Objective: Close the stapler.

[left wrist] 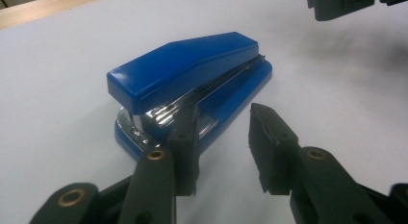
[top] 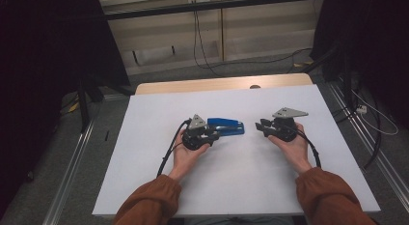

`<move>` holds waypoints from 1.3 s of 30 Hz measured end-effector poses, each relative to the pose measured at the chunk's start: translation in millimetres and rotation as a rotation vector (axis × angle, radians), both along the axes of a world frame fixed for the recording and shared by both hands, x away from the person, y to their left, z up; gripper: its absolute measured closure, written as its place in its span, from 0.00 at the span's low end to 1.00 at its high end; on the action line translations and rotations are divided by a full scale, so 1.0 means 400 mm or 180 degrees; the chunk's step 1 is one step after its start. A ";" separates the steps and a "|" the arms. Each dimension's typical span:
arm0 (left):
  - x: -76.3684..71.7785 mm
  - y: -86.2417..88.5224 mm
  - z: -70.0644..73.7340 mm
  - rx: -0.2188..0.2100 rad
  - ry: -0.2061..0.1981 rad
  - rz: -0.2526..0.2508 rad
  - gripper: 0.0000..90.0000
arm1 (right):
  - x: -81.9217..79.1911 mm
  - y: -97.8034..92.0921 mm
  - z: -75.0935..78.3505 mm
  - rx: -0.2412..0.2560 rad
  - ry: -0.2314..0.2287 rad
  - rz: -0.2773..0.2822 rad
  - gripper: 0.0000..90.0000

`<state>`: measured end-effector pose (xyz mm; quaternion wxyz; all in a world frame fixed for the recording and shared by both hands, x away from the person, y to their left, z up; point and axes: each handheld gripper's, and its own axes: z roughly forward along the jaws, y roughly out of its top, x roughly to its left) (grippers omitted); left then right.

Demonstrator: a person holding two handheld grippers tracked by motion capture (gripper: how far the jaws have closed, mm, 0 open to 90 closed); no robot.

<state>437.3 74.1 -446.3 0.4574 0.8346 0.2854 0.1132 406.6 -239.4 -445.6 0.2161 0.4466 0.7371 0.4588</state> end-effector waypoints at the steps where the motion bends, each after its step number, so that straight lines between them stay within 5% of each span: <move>1: 0.000 0.002 0.000 -0.0008 0.0035 0.0019 0.67 | -0.001 0.000 0.001 0.0010 0.0008 -0.0007 0.68; 12: -0.015 0.014 0.012 -0.0014 -0.0028 0.0179 0.32 | -0.008 0.004 0.005 0.0073 0.0012 -0.0095 0.27; 20: -0.017 0.037 0.022 -0.0038 -0.0128 0.0391 0.07 | -0.013 0.013 0.007 0.0008 0.0012 -0.0059 0.09; 29: -0.025 0.064 0.033 -0.0225 -0.0135 0.0375 0.04 | -0.028 0.025 0.018 0.0065 -0.0077 -0.0047 0.04; 33: -0.039 0.065 0.035 -0.0146 -0.0231 0.0406 0.04 | -0.037 0.031 0.023 0.0099 -0.0094 -0.0082 0.04; 39: -0.056 0.075 0.031 -0.0205 -0.0218 0.0437 0.05 | -0.058 0.027 0.025 0.0102 -0.0209 -0.0160 0.05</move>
